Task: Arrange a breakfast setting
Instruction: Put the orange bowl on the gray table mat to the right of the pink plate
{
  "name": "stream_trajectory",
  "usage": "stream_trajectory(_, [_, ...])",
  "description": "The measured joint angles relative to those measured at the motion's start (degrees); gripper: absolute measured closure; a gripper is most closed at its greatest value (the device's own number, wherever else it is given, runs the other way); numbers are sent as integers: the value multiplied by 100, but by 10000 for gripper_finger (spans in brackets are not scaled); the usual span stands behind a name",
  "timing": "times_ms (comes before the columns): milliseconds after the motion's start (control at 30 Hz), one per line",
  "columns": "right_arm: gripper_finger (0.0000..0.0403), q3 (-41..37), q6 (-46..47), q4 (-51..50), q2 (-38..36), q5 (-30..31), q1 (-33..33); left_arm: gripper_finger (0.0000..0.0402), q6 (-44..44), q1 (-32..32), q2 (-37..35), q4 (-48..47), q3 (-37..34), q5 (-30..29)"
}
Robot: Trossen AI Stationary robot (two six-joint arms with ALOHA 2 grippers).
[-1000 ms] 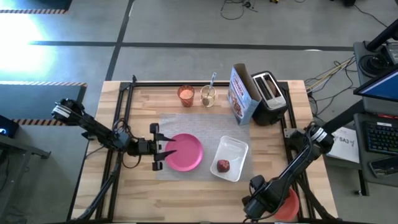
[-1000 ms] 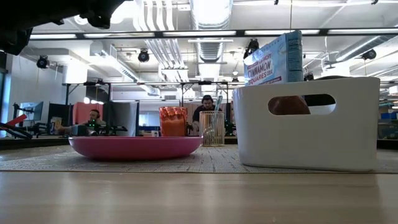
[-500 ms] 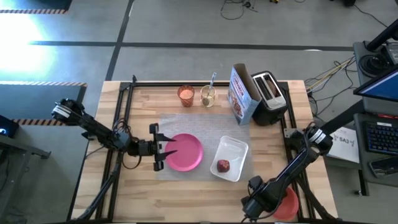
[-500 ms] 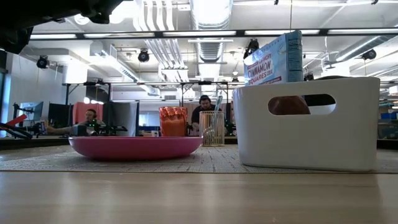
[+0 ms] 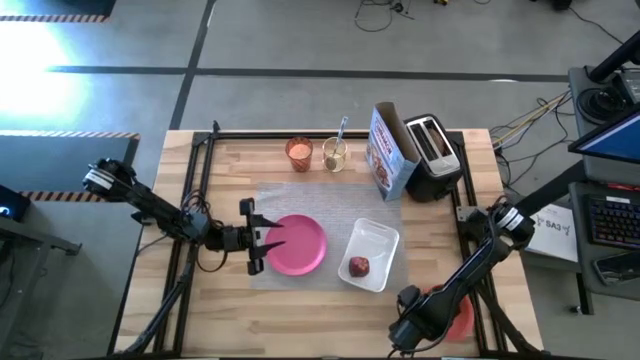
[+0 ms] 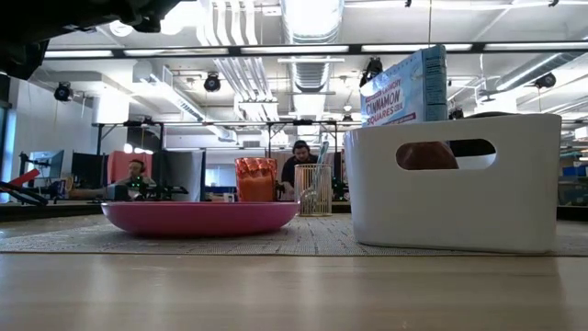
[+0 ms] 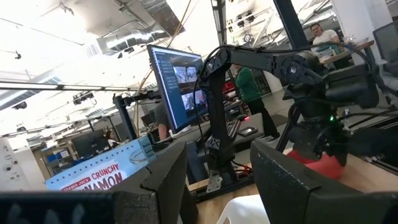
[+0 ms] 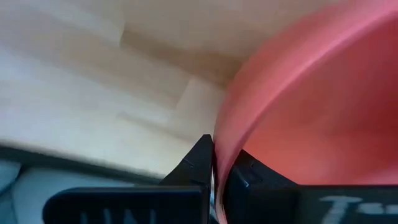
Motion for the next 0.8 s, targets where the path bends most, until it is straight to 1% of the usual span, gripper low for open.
stream_trajectory(167, [394, 378, -71, -126, -48, -22, 2, 239, 35, 0, -2, 2, 0, 0])
stream_trajectory(333, [394, 813, -233, -489, -61, 734, -35, 239, 35, 0, 0, 4, -2, 0])
stream_trajectory(533, [394, 1264, -880, -846, -63, 1447, -330, 239, 76, 0, -1, 7, -2, 0])
stream_trajectory(800, [394, 1841, -1539, -1714, -63, 1885, -643, 239, 76, 0, -2, 7, -4, -2])
